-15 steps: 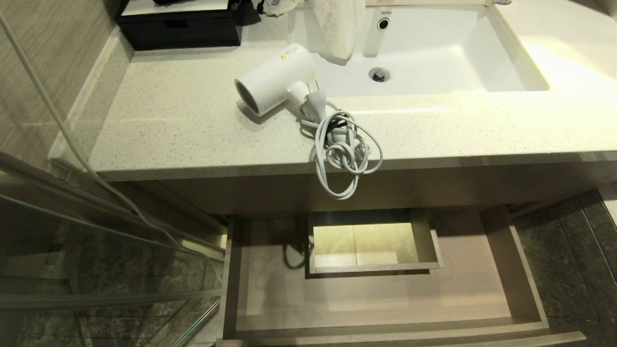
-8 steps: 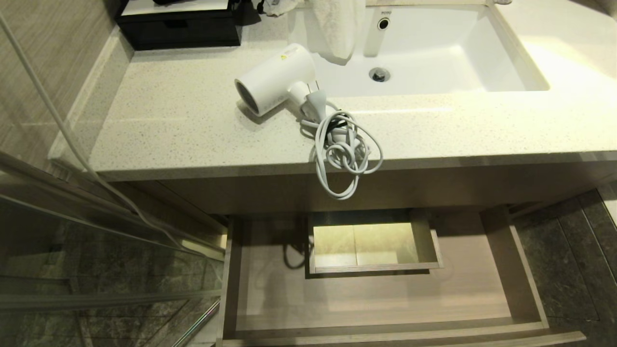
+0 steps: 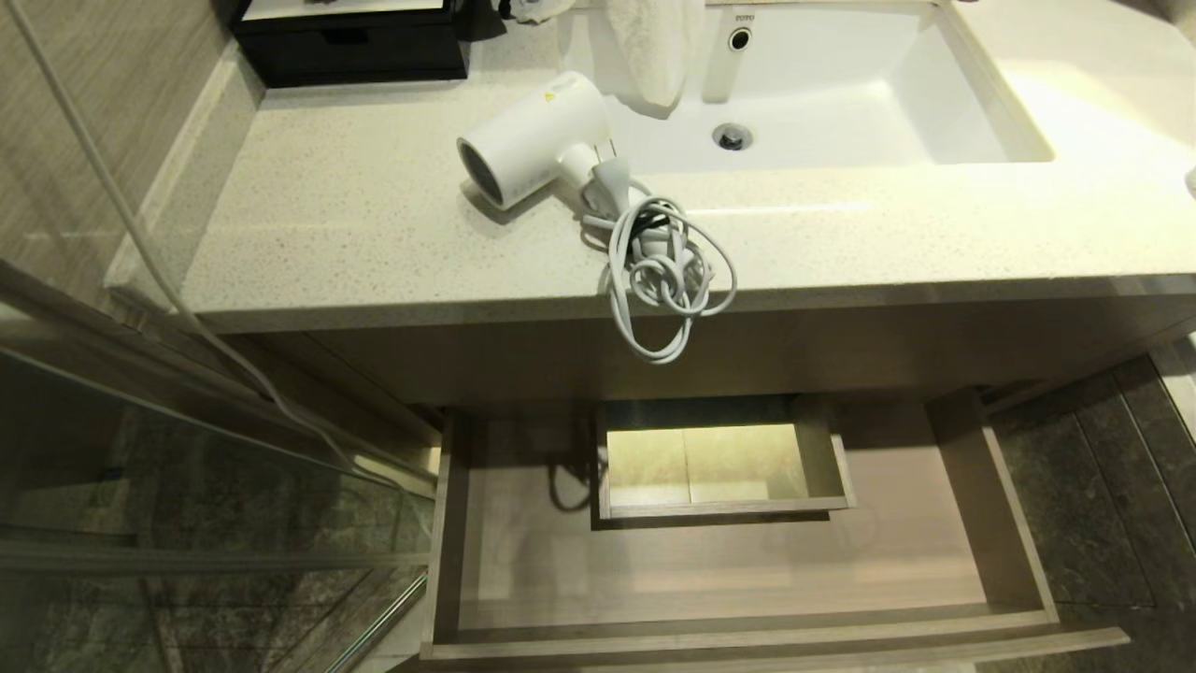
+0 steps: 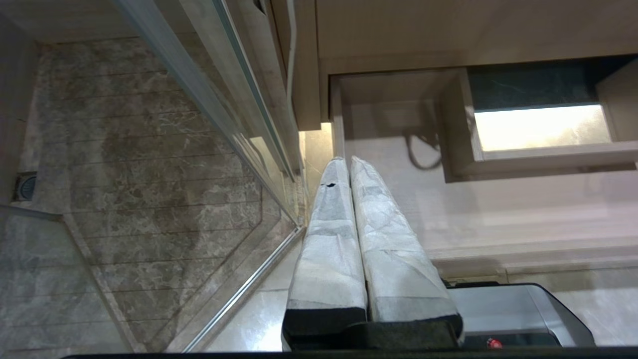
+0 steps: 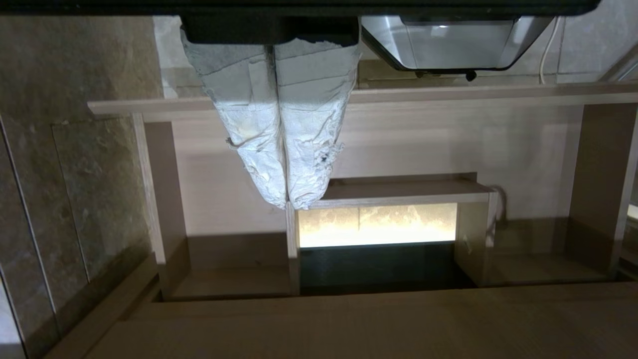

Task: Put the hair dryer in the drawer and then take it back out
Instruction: Pick up the hairdryer

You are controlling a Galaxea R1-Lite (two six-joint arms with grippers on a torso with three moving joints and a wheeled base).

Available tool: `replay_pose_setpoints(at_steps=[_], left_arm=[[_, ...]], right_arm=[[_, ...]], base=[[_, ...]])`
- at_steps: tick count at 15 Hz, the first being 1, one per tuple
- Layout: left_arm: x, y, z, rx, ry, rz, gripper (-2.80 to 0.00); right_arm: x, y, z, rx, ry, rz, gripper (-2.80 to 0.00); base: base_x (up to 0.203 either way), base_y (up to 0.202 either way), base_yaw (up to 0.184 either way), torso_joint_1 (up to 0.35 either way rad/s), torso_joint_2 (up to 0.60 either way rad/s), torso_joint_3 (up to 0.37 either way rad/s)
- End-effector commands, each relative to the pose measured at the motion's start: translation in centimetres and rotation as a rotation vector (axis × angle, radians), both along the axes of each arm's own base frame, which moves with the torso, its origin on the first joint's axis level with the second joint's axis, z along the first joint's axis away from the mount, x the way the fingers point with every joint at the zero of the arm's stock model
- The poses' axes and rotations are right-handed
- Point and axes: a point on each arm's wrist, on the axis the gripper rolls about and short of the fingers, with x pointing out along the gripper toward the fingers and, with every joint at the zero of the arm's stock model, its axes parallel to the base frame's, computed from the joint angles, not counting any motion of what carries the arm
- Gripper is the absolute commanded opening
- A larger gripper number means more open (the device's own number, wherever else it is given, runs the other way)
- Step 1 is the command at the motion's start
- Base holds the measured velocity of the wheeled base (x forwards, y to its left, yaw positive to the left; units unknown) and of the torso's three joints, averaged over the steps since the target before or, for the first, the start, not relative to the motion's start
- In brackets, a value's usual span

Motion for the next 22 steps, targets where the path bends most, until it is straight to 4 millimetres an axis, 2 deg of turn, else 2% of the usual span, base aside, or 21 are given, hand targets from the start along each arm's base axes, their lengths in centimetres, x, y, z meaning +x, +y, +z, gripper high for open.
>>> replay_pose_setpoints(at_steps=[1, 12, 15, 22], left_arm=[[-0.01, 0.00, 0.01, 0.000, -0.001, 0.000, -2.80], [-0.01, 0.00, 0.04, -0.005, -0.004, 0.002, -2.80], [-0.01, 0.00, 0.04, -0.005, -0.004, 0.002, -2.80], [0.00, 0.00, 0.06, -0.011, -0.006, 0.002, -2.80]], right_arm=[[0.00, 0.00, 0.01, -0.002, -0.002, 0.002, -2.80], [-0.01, 0.01, 0.07, -0.001, -0.005, 0.003, -2.80], [0.00, 0.00, 0.02, -0.001, -0.003, 0.002, -2.80], [0.00, 0.00, 0.01, 0.001, -0.002, 0.001, -2.80]], base=[[-0.075, 0.000, 0.000, 0.002, -0.01, 0.002], [0.000, 0.000, 0.000, 0.000, 0.00, 0.000], [0.000, 0.000, 0.000, -0.117, 0.27, 0.145], [-0.001, -0.003, 0.094, -0.016, 0.03, 0.012]])
